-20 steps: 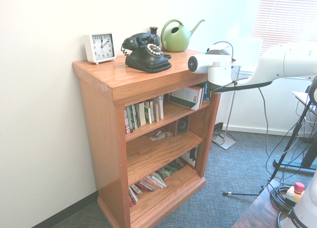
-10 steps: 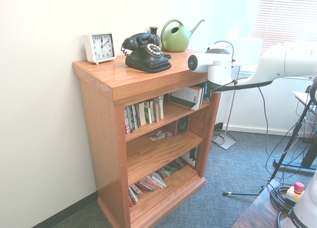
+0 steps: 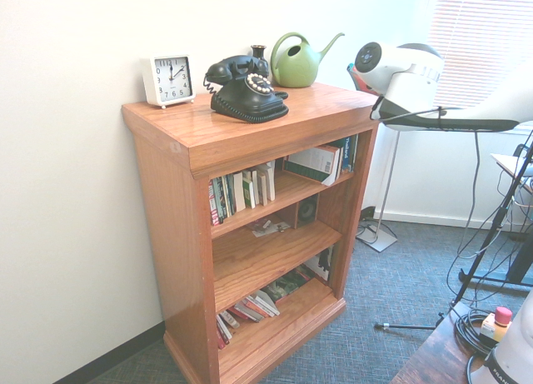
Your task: Organize the shelf
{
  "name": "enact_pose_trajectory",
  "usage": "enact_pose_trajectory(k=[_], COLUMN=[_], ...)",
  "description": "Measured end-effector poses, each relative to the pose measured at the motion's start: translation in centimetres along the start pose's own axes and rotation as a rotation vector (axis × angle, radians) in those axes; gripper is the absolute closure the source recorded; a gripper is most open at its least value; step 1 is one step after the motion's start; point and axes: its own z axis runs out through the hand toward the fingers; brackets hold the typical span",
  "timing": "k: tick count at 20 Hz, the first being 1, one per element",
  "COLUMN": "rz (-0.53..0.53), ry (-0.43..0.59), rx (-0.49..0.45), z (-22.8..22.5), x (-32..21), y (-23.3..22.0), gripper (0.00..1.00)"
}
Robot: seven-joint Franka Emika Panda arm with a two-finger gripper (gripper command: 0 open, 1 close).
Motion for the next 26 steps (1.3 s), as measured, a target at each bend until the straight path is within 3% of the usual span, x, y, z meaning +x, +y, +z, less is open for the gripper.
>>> enact_pose_trajectory(k=[6,11,16,26], rz=[0.076,0.092,0.07,0.018], ry=[-0.113,-0.2,-0.29,-0.472], rx=[0.223,0.392,0.535,0.723], z=[-1.2,-1.4,-0.7,4.1], x=[-7.2,-15.0,-20.0,-24.0], y=[4.7,5.5,1.8,-9.3], gripper=[1.0,1.0,1.0,1.0])
